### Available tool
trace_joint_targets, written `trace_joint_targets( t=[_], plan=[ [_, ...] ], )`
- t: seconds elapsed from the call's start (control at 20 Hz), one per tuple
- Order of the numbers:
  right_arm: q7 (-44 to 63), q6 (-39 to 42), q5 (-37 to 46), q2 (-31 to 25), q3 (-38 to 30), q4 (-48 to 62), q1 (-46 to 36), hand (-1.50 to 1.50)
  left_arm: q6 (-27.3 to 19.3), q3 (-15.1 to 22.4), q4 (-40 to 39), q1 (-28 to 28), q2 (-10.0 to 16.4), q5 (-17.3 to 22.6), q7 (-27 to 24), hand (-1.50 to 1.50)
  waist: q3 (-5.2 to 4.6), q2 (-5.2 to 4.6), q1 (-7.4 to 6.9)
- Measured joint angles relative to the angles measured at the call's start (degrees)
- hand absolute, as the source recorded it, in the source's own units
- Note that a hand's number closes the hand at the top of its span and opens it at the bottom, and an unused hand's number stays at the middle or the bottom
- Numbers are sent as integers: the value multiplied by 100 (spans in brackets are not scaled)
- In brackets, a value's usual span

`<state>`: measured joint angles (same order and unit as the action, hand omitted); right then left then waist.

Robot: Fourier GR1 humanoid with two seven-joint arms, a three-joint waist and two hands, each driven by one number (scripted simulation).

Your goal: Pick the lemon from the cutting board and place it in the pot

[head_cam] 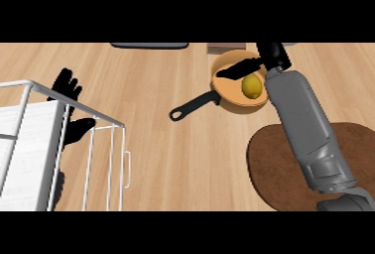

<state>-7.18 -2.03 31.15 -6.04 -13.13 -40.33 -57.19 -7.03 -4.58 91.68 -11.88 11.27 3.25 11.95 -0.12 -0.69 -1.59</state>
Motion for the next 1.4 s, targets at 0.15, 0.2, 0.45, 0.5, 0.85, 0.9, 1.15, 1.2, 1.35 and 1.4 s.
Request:
trace_joint_targets(
  t=[0.15, 0.2, 0.45, 0.5, 0.85, 0.9, 1.15, 1.2, 1.35, 1.4],
  plan=[
    [-265, 68, -454, -53, -398, 132, -92, -150, 2, -60, 3, -50, 39, 13, 72, 0, -7, 4, 18],
    [-288, 158, -608, -101, -520, 166, -145, -150, 7, -52, -58, -70, 38, -14, 37, 0, -7, 8, 35],
    [-491, 545, -1189, -537, -1016, 393, -197, -150, 56, -103, 110, 39, 71, 27, 114, 0, -6, 23, 54],
    [-530, 703, -1281, -708, -1094, 454, -203, -150, 50, -97, 79, 45, 44, 15, 70, 0, -5, 22, 62],
    [-876, 1625, -1689, -1652, -1374, 922, -72, -150, 120, -175, 61, -16, 66, 61, 103, 0, -3, 21, 73],
    [-928, 1768, -1727, -1794, -1398, 991, -48, -150, 118, -181, 21, -41, 54, 56, 78, 0, -3, 21, 75],
    [-1183, 2247, -1834, -2270, -1417, 1295, 23, -150, 133, -176, 31, -7, 25, 21, 72, 0, 2, 19, 66],
    [-1184, 2321, -1852, -2356, -1417, 1341, 2, -150, 136, -181, 63, 13, 18, 27, 84, 0, 1, 20, 65],
    [-1468, 2413, -1810, -2555, -1394, 1639, 11, -150, 144, -166, 95, 7, 6, 9, 124, 0, 0, 6, 32],
    [-1452, 2485, -1832, -2619, -1390, 1642, 0, -150, 141, -179, 120, 31, 2, 10, 123, 0, 2, 10, 42]
  ],
)
